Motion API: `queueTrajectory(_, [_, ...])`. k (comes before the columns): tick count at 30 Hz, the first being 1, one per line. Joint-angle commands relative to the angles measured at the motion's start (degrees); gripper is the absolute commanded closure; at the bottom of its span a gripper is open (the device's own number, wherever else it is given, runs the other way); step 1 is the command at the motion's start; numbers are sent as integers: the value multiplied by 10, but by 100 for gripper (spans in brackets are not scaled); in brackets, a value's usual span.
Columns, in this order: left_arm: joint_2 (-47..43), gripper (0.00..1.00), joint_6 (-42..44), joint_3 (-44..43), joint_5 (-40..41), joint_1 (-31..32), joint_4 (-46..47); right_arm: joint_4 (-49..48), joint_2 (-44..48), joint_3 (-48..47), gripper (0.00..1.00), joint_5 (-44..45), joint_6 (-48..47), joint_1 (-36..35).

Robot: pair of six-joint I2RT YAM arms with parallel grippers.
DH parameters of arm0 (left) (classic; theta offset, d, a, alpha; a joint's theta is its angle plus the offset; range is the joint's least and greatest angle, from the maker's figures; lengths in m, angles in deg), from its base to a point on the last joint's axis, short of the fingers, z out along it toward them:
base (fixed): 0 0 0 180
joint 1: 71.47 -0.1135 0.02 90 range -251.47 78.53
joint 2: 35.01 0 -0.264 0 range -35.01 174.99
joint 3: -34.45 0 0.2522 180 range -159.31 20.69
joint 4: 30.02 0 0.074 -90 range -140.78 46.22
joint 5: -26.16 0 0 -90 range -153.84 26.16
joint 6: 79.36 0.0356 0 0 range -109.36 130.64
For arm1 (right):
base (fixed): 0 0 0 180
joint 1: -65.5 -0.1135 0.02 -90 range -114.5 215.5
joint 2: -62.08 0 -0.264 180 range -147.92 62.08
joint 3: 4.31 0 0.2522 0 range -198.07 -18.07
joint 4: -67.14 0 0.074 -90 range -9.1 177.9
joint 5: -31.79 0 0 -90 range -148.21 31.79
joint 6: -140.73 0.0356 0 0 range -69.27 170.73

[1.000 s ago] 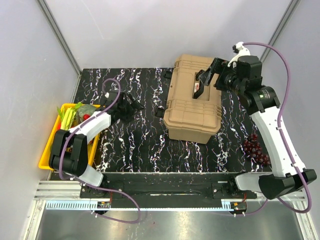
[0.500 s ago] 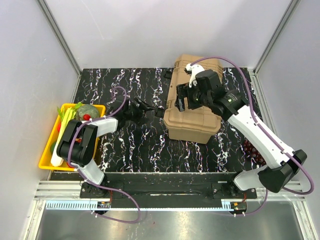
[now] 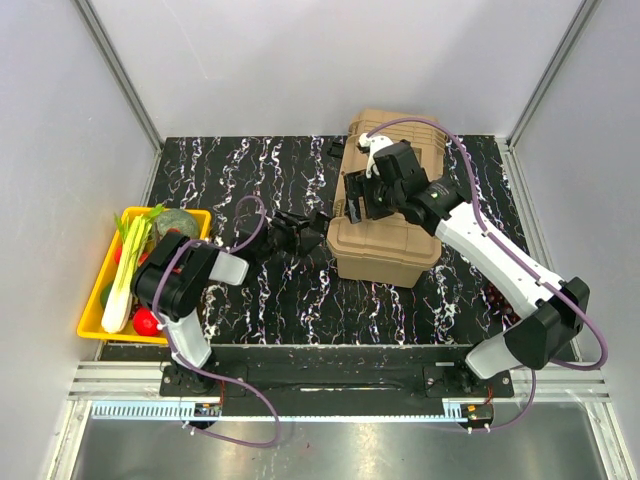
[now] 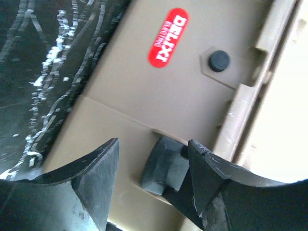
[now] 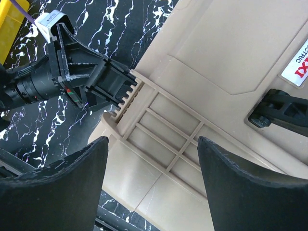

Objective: Pack the tool kit

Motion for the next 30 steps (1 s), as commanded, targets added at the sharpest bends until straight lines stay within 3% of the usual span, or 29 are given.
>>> queueTrajectory(1, [39,38,-113,20,23,15,241,-33,2,2,21,15,5,-2])
queueTrajectory(3, [61,38,-149,32,35,27,314,-33,3,3,21,15,6,-1])
queueTrajectory(7, [76,41,-160,35,51,36,355,-33,-1,-1,21,15,10,-2])
queueTrajectory(20, [13,51,-114,43,61,36,353,-28,0,2,21,29,20,-2])
queueTrajectory(26, [-38,51,-46,31,47,37,256,-28,0,11,21,32,25,-2])
queueTrajectory(30, [-76,48,21,8,33,39,141,-28,0,14,21,36,27,-2])
